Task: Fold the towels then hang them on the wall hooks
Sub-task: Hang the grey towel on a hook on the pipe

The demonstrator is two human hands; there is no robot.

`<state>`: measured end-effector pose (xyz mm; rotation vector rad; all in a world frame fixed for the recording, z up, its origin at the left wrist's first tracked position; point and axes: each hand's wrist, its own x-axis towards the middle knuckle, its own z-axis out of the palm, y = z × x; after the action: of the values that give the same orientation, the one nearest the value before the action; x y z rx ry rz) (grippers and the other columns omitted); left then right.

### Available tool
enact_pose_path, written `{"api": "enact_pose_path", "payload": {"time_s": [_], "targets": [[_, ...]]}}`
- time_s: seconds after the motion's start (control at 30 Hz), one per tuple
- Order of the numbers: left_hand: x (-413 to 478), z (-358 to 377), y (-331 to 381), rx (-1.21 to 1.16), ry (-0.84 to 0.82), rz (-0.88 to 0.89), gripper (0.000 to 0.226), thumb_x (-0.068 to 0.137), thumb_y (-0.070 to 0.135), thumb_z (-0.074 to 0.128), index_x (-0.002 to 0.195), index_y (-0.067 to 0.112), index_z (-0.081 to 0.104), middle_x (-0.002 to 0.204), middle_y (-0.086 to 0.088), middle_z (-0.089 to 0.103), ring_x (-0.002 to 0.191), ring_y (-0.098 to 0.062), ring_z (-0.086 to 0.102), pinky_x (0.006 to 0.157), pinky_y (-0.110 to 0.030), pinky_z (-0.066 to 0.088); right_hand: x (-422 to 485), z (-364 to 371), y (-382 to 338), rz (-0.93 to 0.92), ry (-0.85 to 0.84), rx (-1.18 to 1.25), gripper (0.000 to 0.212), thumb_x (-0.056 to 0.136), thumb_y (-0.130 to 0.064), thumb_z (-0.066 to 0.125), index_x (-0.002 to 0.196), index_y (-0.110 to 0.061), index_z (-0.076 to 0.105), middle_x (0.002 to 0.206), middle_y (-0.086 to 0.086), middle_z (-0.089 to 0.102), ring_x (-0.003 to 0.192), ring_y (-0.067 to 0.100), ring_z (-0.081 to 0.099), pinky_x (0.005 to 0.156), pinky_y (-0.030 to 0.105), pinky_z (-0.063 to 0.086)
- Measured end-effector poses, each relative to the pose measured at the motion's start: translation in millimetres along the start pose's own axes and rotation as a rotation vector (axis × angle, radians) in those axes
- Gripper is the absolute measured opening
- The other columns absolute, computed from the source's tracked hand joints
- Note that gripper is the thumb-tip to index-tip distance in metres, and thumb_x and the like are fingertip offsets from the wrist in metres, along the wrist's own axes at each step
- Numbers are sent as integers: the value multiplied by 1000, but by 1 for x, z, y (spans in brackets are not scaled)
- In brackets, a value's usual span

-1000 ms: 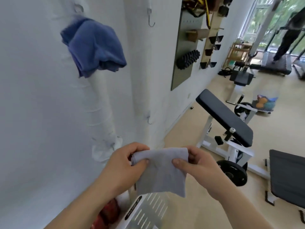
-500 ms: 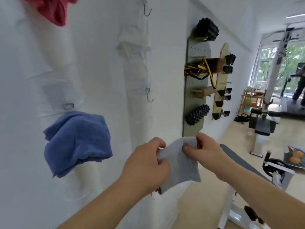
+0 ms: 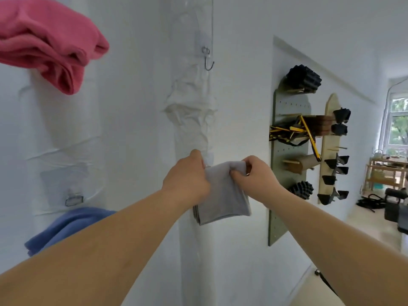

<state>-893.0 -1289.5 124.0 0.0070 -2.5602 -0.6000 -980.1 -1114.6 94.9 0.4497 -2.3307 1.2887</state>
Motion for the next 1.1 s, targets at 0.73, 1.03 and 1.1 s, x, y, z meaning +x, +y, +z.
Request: {"api": "enact_pose_path", "payload": {"time_s": [0.73, 1.03, 1.1], "targets": [[28, 47, -36, 248, -64, 164, 32, 100, 42, 44, 90, 18, 64, 120, -5, 54, 107, -23, 50, 87, -39, 50, 24, 31, 10, -136, -465, -291, 30, 91, -21, 50, 99, 1, 68, 95, 9, 65, 85, 26, 60, 80, 50, 51], [24, 57, -34, 208, -33, 194, 20, 95, 34, 57, 106, 18, 63, 112, -4, 55, 96, -26, 60, 83, -43, 56, 23, 27, 10, -175, -502, -350, 41, 97, -37, 62, 137, -39, 56, 116, -11, 66, 104, 13, 63, 89, 26, 46], [26, 62, -35, 196, -15, 175, 22, 96, 34, 56, 108, 17, 62, 112, -5, 53, 91, -25, 57, 81, -42, 56, 23, 33, 11, -182, -458, -351, 38, 97, -33, 62, 135, -35, 58, 115, -6, 70, 100, 15, 63, 88, 26, 45]]}}
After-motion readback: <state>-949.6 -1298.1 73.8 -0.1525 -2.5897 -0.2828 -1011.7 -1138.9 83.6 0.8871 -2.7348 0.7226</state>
